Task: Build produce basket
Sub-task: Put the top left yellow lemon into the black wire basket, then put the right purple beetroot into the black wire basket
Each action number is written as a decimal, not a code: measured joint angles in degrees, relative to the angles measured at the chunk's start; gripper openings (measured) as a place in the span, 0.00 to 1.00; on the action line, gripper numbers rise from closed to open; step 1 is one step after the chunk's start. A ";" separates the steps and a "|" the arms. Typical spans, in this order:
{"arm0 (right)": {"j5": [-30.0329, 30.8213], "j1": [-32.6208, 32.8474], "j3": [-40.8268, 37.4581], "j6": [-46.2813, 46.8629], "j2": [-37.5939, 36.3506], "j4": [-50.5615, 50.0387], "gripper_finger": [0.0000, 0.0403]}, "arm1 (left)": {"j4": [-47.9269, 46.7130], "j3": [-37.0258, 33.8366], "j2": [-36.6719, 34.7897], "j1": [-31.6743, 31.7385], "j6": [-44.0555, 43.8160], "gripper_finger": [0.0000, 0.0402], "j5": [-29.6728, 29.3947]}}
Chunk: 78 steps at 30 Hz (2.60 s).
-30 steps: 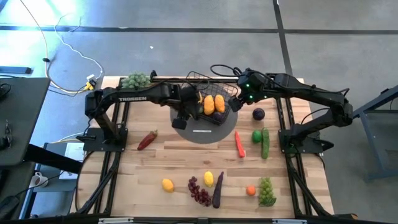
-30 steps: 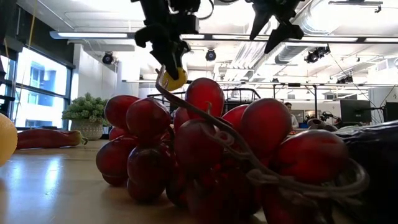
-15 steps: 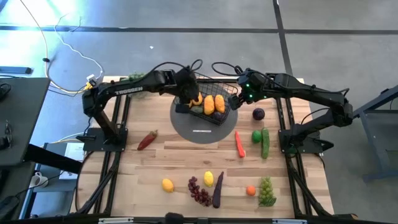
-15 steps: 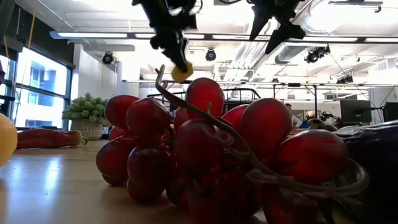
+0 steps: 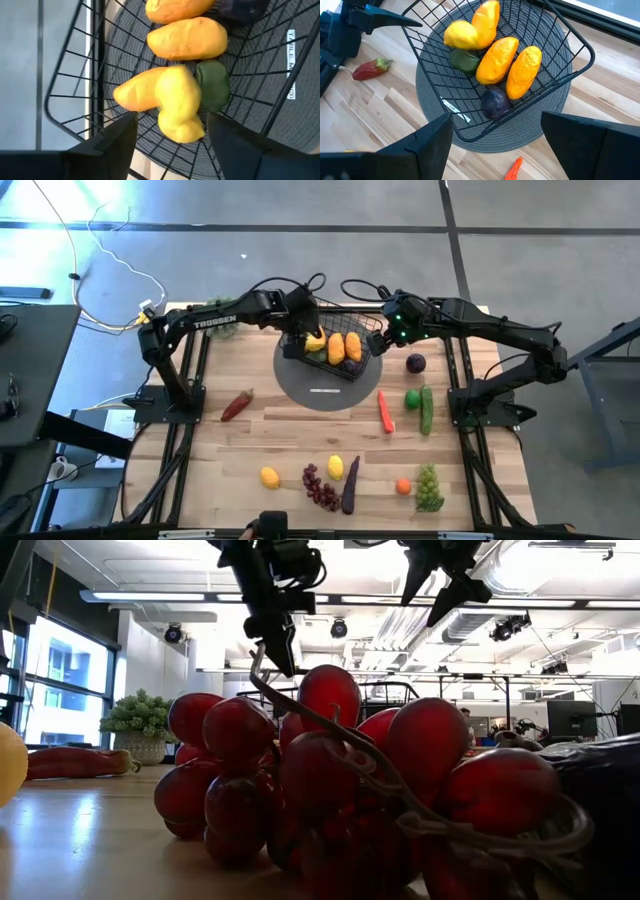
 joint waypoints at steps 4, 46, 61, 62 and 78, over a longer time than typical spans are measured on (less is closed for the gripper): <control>0.00 0.00 0.00 -0.06 0.00 0.00 0.70 | -0.34 0.00 -0.01 0.00 -1.05 0.60 -2.43; -0.28 0.00 -0.02 -2.72 0.00 -0.02 0.70 | -8.39 -6.43 -0.03 -7.97 -8.95 0.60 -3.57; -2.32 0.97 -0.02 0.93 0.00 -2.73 0.70 | -14.16 -0.32 -0.19 -7.49 -12.52 0.60 -5.87; -2.45 1.61 -0.02 1.86 0.02 -3.60 0.70 | -14.88 0.32 -0.52 -7.45 -12.63 0.60 -5.85; 4.32 13.27 -0.33 19.73 0.04 -18.59 0.70 | -10.95 -8.32 -14.07 -8.23 -19.30 0.60 4.82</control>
